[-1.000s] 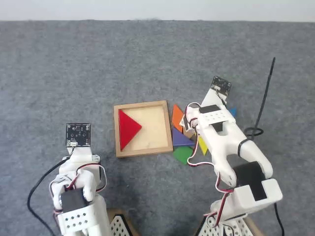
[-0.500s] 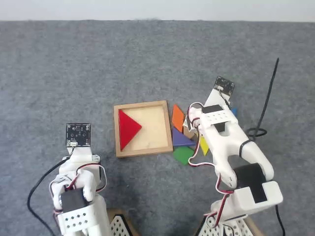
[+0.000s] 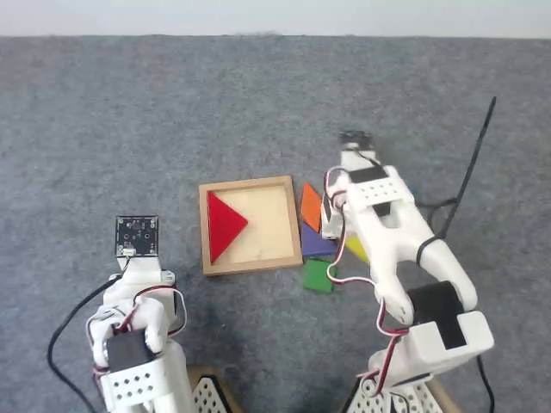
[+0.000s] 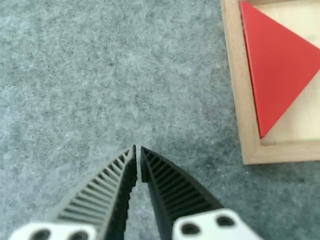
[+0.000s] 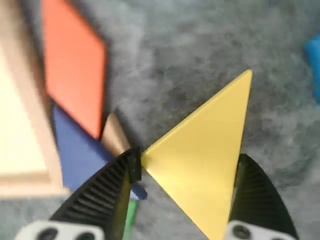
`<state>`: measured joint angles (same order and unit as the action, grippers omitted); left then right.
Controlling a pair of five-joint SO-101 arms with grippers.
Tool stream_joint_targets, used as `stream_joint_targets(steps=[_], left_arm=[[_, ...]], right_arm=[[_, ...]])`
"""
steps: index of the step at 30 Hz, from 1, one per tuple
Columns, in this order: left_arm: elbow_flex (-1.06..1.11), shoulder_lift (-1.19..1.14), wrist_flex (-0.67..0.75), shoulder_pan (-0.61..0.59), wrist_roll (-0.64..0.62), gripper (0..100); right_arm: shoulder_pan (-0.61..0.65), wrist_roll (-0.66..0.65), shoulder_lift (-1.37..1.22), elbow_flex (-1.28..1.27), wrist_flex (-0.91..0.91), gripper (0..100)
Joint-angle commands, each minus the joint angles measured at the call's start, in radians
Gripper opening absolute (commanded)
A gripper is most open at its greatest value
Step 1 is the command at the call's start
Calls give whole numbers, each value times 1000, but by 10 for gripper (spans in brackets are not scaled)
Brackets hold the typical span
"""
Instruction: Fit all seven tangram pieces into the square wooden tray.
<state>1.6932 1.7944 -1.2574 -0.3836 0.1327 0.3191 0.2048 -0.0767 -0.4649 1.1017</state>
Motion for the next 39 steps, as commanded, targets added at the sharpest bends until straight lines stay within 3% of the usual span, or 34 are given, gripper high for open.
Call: stream_joint_targets(steps=[1, 9, 16, 28, 39], left_arm=[[-8, 18, -5, -3, 9, 15], [-8, 18, -5, -3, 9, 15], [-8, 18, -5, -3, 9, 15], [-8, 18, -5, -3, 9, 15], [-8, 18, -5, -3, 9, 15]], right_arm=[[10, -282, 18, 164, 130, 210], [51, -605, 8, 397, 165, 148], [234, -801, -73, 499, 165, 148], [337, -1056, -390, 733, 166, 149], [369, -1134, -424, 735, 88, 149]])
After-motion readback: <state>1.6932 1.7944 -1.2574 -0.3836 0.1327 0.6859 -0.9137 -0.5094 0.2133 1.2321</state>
